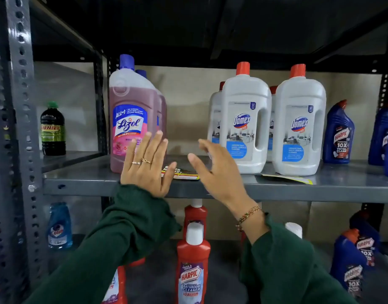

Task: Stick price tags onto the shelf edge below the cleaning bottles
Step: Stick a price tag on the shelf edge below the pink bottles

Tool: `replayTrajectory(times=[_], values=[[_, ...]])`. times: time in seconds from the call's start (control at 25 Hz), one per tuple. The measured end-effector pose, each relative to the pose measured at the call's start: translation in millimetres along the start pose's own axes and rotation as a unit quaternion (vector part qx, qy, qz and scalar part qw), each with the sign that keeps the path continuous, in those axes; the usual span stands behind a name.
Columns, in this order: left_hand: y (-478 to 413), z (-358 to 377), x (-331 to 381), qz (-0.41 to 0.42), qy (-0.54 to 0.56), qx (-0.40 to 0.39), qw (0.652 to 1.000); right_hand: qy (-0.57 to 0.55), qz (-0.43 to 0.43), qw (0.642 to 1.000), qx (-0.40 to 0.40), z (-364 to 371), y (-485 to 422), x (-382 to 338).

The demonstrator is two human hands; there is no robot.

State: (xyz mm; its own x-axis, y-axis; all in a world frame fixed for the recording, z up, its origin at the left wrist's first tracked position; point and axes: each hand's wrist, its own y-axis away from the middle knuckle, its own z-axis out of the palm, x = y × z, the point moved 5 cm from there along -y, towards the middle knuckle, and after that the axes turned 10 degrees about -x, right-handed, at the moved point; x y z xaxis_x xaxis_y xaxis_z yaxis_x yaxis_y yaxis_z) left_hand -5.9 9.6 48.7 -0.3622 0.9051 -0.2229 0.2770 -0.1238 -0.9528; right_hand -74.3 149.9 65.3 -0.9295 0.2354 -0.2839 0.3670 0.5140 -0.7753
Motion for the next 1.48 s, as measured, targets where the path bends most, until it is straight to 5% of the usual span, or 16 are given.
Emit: replayTrajectory(times=[0.24, 0.36, 0.6, 0.72, 0.84, 1.08, 1.48], values=[[46, 10, -10, -0.034, -0.016, -0.02, 0.999, 0.126, 0.194, 0.95, -0.211, 47, -21, 2], [55, 10, -12, -0.023, -0.022, -0.041, 0.999, 0.14, 0.18, 0.963, -0.146, 45, -21, -2], [54, 11, -13, -0.03, -0.011, -0.053, 0.998, 0.01, 0.133, 0.991, 0.01, 33, -17, -3], [55, 7, -17, -0.056, 0.08, -0.015, 0.995, -0.113, 0.123, 0.984, 0.062, 20, -8, -3], [48, -11, -19, -0.075, 0.177, 0.03, 0.981, -0.216, 0.123, 0.969, 0.012, 19, 2, -8], [36, -35, -43, -0.019, 0.107, 0.005, 0.994, -0.097, -0.013, 0.995, -0.022, 33, 20, -45], [57, -36, -72, -0.111, 0.194, -0.207, 0.953, -0.023, -0.007, 0.999, -0.047, 65, 26, -65]])
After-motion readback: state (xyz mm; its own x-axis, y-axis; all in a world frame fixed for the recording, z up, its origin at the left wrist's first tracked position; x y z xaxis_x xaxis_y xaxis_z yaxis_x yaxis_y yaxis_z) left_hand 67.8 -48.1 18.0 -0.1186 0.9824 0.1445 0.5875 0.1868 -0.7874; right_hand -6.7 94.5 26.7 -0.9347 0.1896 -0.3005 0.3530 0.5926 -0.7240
